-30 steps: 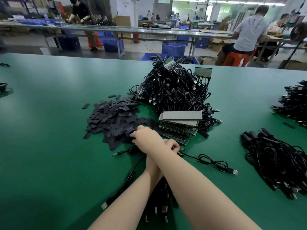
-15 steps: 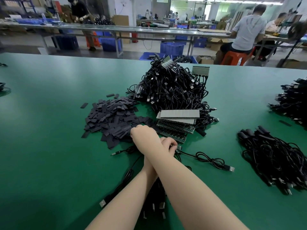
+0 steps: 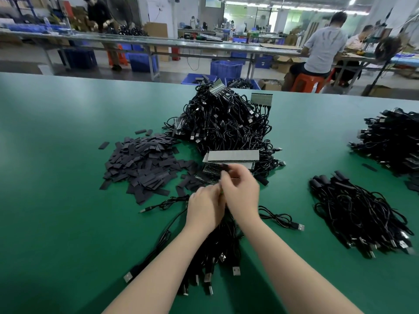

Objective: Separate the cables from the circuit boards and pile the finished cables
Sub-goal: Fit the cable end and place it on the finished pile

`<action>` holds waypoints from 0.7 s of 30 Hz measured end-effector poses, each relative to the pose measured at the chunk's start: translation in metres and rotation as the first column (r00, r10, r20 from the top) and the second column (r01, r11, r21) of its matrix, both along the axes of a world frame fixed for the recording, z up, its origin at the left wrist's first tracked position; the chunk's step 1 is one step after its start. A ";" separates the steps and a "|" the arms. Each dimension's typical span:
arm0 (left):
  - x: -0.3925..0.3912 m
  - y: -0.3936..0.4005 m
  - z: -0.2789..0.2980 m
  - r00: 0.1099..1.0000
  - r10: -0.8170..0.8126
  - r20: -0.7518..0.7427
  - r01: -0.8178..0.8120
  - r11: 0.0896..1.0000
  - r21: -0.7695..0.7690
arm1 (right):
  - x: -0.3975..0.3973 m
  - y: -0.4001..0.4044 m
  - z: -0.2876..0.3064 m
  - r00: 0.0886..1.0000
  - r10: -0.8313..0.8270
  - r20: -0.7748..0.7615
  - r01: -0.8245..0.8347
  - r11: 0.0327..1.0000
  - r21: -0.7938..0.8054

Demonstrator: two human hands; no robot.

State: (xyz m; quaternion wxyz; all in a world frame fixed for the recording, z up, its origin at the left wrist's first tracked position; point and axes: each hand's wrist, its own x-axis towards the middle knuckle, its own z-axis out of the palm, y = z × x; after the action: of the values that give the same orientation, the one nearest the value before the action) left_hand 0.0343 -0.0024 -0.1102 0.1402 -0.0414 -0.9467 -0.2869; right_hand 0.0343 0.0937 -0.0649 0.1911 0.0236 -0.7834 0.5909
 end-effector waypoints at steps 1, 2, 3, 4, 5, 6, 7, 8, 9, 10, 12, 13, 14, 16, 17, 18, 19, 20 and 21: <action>0.000 0.001 0.000 1.000 -0.006 -0.002 0.006 1.000 -0.001 | 0.003 0.012 -0.005 0.999 -0.047 0.003 0.047 0.997 -0.063; 0.000 0.002 0.001 1.000 -0.016 -0.012 0.016 1.000 0.019 | 0.005 0.023 -0.010 0.997 -0.077 0.019 0.078 0.989 -0.122; 0.000 0.002 -0.001 1.000 -0.018 -0.014 0.019 0.999 0.031 | 0.007 0.031 -0.014 0.996 -0.080 0.049 0.088 0.980 -0.178; 0.002 0.003 0.000 0.999 -0.028 -0.027 0.029 0.999 0.042 | 0.010 0.038 -0.019 0.994 -0.061 0.085 0.078 0.972 -0.219; 0.003 0.003 0.001 0.999 -0.038 -0.025 0.039 0.997 0.070 | 0.013 0.042 -0.025 0.993 -0.037 0.112 0.062 0.971 -0.229; 0.004 0.003 0.002 0.999 -0.045 -0.027 0.048 0.994 0.101 | 0.015 0.045 -0.031 0.993 -0.020 0.120 0.045 0.978 -0.206; 0.005 0.001 0.001 0.998 -0.050 -0.025 0.053 0.990 0.132 | 0.018 0.047 -0.037 0.993 -0.009 0.121 0.030 0.986 -0.165; 0.006 0.001 0.002 0.998 -0.052 -0.041 0.058 0.986 0.156 | 0.020 0.048 -0.041 0.993 -0.006 0.118 0.022 0.990 -0.137; 0.007 0.001 0.002 0.997 -0.055 -0.045 0.062 0.984 0.170 | 0.021 0.049 -0.043 0.993 -0.003 0.115 0.018 0.991 -0.132; 0.008 0.001 0.003 0.997 -0.058 -0.051 0.066 0.981 0.180 | 0.021 0.050 -0.044 0.994 0.004 0.113 0.013 0.989 -0.144; 0.010 0.002 0.003 0.996 -0.058 -0.063 0.070 0.978 0.197 | 0.021 0.051 -0.044 0.992 0.018 0.122 0.006 0.981 -0.196; 0.010 0.001 0.003 0.996 -0.052 -0.070 0.066 0.975 0.210 | 0.021 0.052 -0.044 0.992 0.027 0.127 0.002 0.975 -0.224; 0.010 0.001 0.004 0.996 -0.047 -0.080 0.063 0.972 0.224 | 0.021 0.052 -0.043 0.991 0.035 0.132 -0.002 0.969 -0.246; 0.011 0.001 0.004 0.996 -0.036 -0.085 0.056 0.966 0.252 | 0.022 0.052 -0.042 0.989 0.046 0.142 -0.006 0.962 -0.271; 0.012 0.001 0.003 0.996 -0.031 -0.085 0.053 0.963 0.263 | 0.022 0.052 -0.042 0.988 0.048 0.147 -0.004 0.959 -0.285; 0.012 0.001 0.004 0.996 -0.027 -0.090 0.050 0.961 0.271 | 0.022 0.052 -0.042 0.987 0.049 0.154 -0.001 0.954 -0.299; 0.012 0.001 0.004 0.996 -0.020 -0.092 0.045 0.959 0.278 | 0.021 0.051 -0.042 0.986 0.050 0.160 0.003 0.950 -0.312; 0.012 0.001 0.004 0.995 -0.020 -0.096 0.047 0.958 0.284 | 0.022 0.052 -0.042 0.985 0.051 0.164 0.005 0.946 -0.324; 0.013 0.000 0.004 0.995 -0.027 -0.099 0.055 0.955 0.292 | 0.021 0.052 -0.041 0.985 0.054 0.166 0.006 0.942 -0.336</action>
State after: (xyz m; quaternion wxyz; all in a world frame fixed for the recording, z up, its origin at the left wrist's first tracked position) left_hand 0.0468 -0.0019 -0.1060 0.1832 -0.0530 -0.8849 -0.4250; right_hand 0.0557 0.1455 -0.1063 0.1164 -0.0512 -0.6846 0.7177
